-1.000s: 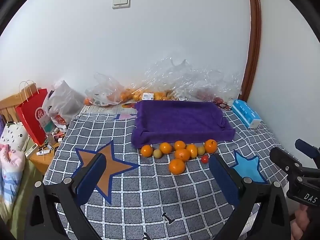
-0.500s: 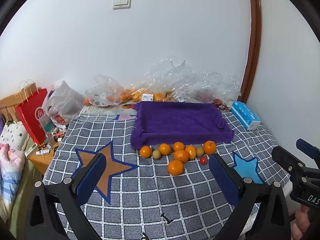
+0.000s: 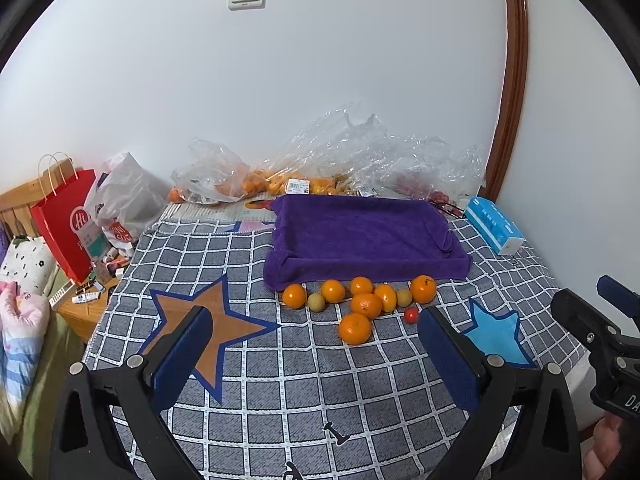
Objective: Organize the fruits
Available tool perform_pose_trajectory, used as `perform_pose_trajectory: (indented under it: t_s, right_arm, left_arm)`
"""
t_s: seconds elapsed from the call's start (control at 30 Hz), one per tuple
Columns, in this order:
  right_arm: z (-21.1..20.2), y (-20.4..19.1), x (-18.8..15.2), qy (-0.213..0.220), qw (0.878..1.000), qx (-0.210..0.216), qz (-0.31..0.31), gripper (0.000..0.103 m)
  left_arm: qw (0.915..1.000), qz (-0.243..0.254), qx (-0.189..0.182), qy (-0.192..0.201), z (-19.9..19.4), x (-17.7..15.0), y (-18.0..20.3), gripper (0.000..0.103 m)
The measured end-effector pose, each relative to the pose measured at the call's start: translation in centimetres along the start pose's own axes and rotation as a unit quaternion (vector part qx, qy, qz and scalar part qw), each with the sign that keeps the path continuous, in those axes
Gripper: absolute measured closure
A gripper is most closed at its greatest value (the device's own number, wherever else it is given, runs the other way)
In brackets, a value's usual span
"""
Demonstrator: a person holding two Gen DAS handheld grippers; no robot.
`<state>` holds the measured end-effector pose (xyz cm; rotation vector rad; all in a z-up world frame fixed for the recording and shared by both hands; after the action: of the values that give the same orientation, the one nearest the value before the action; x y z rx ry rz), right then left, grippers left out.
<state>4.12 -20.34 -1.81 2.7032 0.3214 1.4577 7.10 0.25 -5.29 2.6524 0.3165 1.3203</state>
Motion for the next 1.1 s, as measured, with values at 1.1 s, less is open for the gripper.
perform_pose_trajectory:
  t_s: [1.1]
  right_arm:
    - [-0.52,-0.04,0.33,0.006,1.000,0.003,0.007,0.000]
  left_arm:
    - [1.0000,-0.004,-0.004,0.000,-0.58,-0.05,0.36,0.000]
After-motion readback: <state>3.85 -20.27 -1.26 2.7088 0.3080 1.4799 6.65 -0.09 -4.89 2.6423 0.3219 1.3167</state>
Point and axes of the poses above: each gripper's, at about its wrist camera, not at the fingertips, and z roughly the way its jaws point, y to its right, x to its top, the point moved 9 cm from there along z, roughly the way its jaws point, and after that the axes turned 13 degrees about -z, right-handed, at the moved point
